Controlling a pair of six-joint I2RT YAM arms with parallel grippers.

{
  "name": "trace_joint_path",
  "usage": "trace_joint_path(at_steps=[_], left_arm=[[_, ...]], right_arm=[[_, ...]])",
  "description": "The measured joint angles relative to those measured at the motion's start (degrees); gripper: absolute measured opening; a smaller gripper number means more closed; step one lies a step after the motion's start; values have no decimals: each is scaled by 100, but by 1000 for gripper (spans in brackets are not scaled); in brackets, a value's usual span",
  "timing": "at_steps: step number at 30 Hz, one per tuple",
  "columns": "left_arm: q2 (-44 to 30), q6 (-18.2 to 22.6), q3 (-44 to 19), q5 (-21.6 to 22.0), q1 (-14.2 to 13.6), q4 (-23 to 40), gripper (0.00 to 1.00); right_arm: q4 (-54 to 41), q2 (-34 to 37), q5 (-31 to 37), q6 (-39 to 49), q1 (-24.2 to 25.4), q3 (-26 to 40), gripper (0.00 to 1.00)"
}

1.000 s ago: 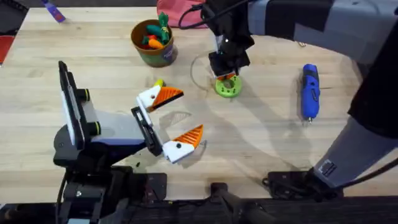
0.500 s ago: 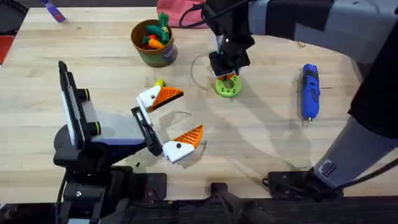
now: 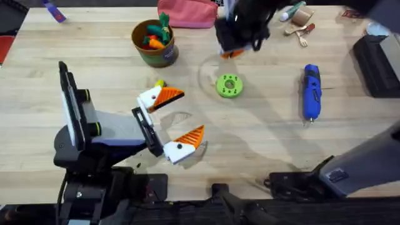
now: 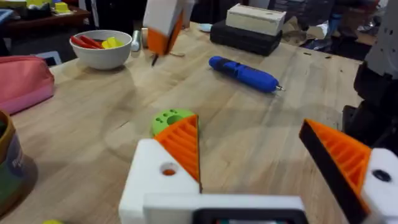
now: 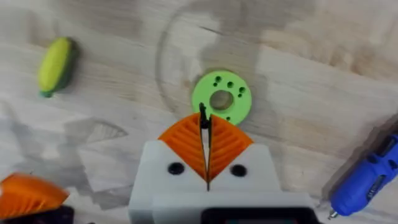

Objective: Pick up the gripper from the table and insert it into the empty holder that is missing its gripper. Then pick up a screw, insert it into the mounting hole, and use the screwdriver to tighten it. Finally, clean up the table by picking up the vegetable and placing it into the bucket.

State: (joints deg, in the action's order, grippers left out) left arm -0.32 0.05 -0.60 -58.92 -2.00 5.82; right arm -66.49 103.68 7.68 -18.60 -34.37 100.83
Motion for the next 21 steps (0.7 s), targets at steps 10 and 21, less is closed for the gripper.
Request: trace_joint_path(at_steps=[10, 21], left_arm=[[0, 0, 0, 0, 0, 0, 985], [0, 0, 0, 0, 0, 0, 985]], right_arm=[[-938, -105, -2, 433, -689, 1483, 6], [-1009, -107, -545, 2096, -1897, 2154, 6]])
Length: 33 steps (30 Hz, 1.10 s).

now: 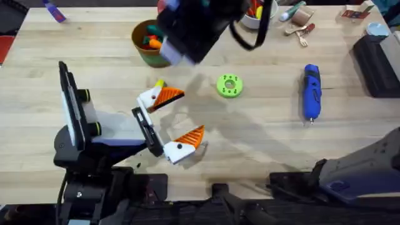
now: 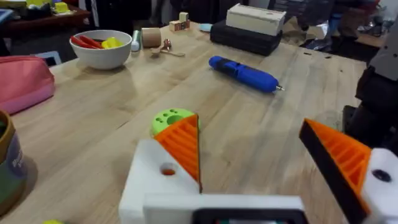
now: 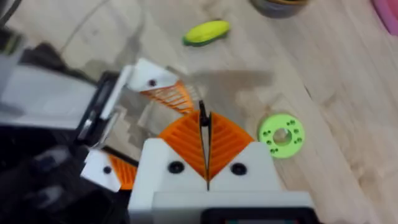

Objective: Pick up the gripper from the table and insert it into the empty holder that is missing its gripper. Then pick up a screw, insert it into the mounting hole, and use the screwdriver to tighten it. Finally, clean up the table by picking up the vegetable and placing it into the bucket.

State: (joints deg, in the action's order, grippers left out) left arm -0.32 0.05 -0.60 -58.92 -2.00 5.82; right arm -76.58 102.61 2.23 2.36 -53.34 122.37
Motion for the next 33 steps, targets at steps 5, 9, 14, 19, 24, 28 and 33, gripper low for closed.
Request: trace_joint_path(at_steps=[5, 9, 14, 19, 24, 28, 33], left_arm=[[1, 0, 0, 0, 0, 0, 985], [0, 0, 0, 0, 0, 0, 985], [0, 0, 0, 0, 0, 0, 985], [0, 0, 0, 0, 0, 0, 985], [0, 0, 0, 0, 0, 0, 985], [0, 0, 0, 0, 0, 0, 985], [0, 0, 0, 0, 0, 0, 985]], right_arm=[[-19, 1, -228, 786, -369, 2, 6], [-30, 0, -277, 1331, -567, 2, 6], [-48, 13, -317, 1772, -677, 7, 6], [-39, 189, -318, 1918, -686, 17, 6], [-17, 467, -296, 1964, -750, 17, 6], [-19, 527, -111, 1984, -832, 17, 6], [-144, 527, 9, 1997, -846, 17, 6]])
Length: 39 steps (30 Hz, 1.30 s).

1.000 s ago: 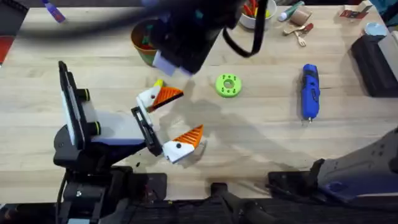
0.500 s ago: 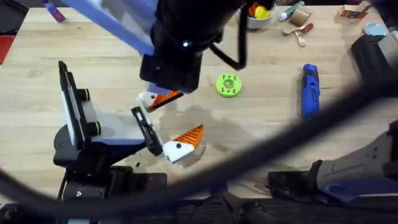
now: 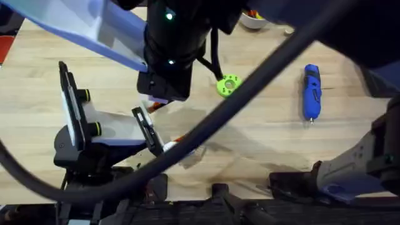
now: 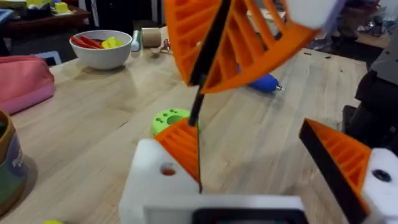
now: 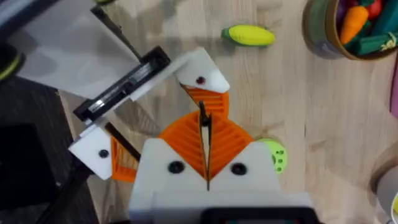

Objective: Pick up the gripper from the table and insert it into the empty holder that is missing its gripper. Then pick up a screw, insert it into the mounting hole, and use the screwdriver to tighten it. Finally, clean up the table by picking up the vegetable and placing it into the bucket.

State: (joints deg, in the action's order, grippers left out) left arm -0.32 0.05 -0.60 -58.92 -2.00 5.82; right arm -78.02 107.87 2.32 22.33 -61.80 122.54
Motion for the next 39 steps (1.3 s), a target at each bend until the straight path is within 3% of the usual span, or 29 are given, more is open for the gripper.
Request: trace_joint_path(at_steps=[39], left_arm=[[2, 0, 0, 0, 0, 0, 985]], right_arm=[[153, 214, 125, -2, -24, 11, 6]])
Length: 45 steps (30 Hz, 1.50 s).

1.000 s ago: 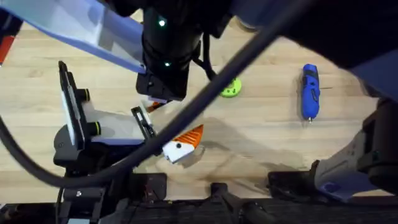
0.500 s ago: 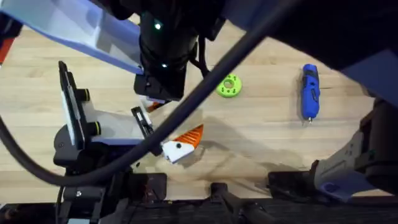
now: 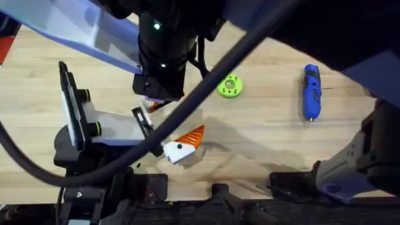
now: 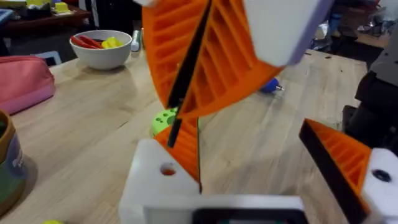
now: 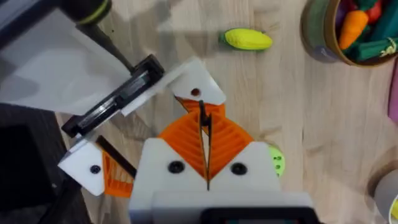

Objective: Pick up the gripper from the table and insert it into the empty holder that is missing its gripper. Then pick up a screw, insert it into the mounting hole, and use the screwdriver to tighten it. Finally, clean up the table by picking up the vegetable and placing it into the bucket.

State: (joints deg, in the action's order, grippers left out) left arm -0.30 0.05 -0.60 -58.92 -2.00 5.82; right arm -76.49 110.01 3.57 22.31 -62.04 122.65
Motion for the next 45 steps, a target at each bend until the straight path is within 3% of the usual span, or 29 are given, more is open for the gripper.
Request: trace_joint_path(at_steps=[45], left_arm=[[-4, -24, 0, 13, 0, 0, 985]], right_arm=[[155, 457, -15, -3, -101, 22, 6]])
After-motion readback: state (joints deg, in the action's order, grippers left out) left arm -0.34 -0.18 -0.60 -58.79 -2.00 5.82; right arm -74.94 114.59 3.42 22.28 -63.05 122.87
